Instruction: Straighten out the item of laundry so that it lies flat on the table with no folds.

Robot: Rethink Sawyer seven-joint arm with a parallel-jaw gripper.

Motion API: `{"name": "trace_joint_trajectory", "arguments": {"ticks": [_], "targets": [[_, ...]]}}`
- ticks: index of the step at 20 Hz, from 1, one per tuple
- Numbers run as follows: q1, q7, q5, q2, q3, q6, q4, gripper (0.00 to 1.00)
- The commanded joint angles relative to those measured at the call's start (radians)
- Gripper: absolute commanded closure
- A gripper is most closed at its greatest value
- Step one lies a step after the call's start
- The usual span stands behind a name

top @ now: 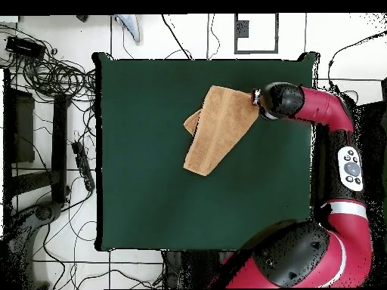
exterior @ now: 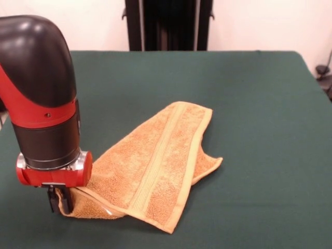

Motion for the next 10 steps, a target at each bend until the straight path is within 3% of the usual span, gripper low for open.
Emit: {"name": "trace_joint_trajectory", "arguments": {"ticks": [1, 10], "targets": [[0.071, -0.111, -0.005, -0.028, 0.047, -0.060, 0.157, 1.00], [0.070, -0.100, 0.002, -0.013, 0.053, -0.060, 0.152, 1.00]]}}
